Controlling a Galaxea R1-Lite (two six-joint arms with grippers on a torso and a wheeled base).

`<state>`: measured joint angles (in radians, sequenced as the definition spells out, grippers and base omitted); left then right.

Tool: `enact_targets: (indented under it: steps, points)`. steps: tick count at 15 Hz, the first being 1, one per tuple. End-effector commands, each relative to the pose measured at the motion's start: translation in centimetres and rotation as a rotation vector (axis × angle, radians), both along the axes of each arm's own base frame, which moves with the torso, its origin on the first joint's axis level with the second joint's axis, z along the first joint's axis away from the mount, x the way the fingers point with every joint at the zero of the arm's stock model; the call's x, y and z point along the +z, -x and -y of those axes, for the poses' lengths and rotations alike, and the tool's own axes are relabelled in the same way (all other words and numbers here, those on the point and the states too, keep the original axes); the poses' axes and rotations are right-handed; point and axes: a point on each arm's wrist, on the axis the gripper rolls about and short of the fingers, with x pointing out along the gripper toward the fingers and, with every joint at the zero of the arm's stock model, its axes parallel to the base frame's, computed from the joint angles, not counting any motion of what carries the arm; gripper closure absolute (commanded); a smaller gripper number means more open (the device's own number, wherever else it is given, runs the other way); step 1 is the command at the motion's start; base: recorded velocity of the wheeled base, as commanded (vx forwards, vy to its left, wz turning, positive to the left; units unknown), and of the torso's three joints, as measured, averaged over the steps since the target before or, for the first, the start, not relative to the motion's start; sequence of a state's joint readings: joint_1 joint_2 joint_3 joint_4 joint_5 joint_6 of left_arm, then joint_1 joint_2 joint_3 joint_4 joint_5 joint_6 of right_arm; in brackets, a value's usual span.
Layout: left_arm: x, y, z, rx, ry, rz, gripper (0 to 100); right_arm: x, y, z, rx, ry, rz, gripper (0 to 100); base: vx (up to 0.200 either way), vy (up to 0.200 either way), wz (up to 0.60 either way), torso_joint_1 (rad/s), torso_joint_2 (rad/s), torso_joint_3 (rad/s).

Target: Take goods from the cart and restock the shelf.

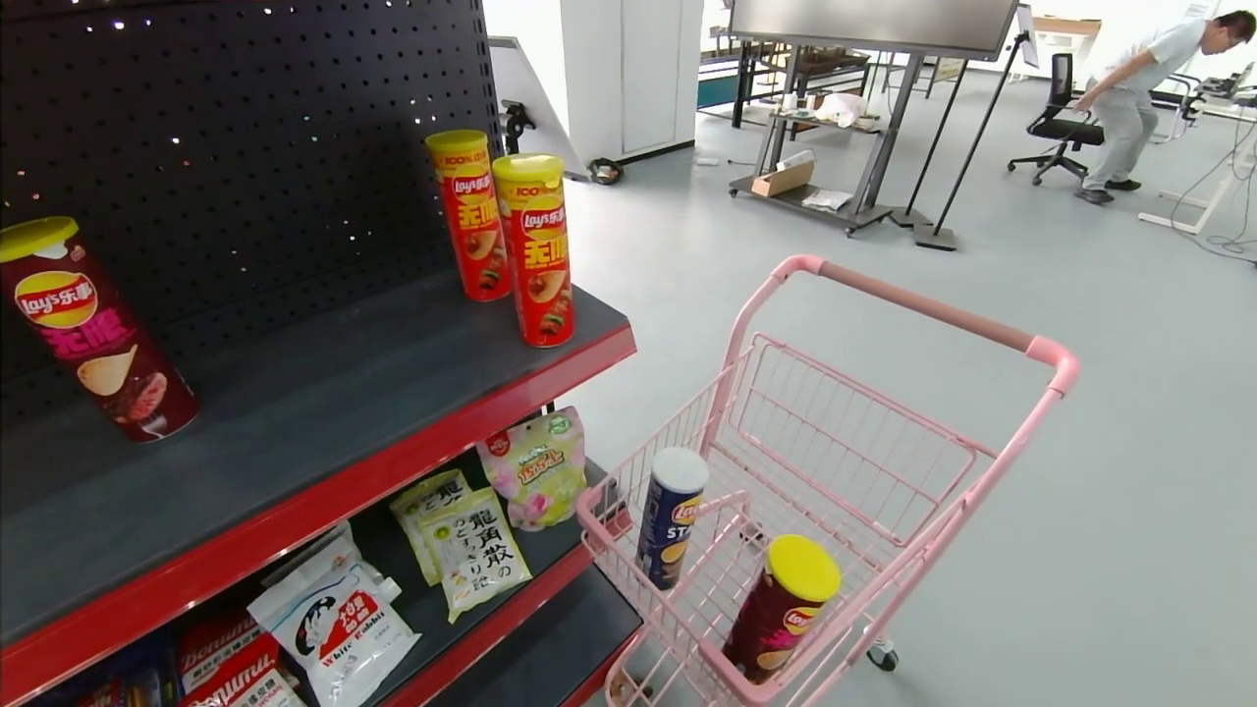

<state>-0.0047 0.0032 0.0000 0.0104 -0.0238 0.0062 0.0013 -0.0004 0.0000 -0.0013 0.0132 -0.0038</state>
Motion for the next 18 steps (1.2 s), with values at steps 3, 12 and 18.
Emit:
enact_targets:
  steps: [3, 12, 18]
  points:
    - [0.0, 0.0, 0.0, -0.001, 0.000, 0.000, 0, 0.0, 0.0, 0.0, 0.001, 0.001, 0.000, 0, 0.000, 0.000, 0.00, -0.146, 0.38, 0.222]
    - [0.0, 0.0, 0.0, 0.001, 0.002, 0.000, 0, 0.0, -0.1, 0.0, 0.001, 0.004, -0.011, 0, 0.000, 0.000, 0.00, -0.166, 0.46, 0.295]
    - [0.0, 0.0, 0.0, -0.001, -0.001, 0.000, 0, 4.8, 0.3, -0.1, 0.099, -0.013, 0.062, 0, 0.000, 0.000, 0.00, -0.017, 0.06, 0.040]
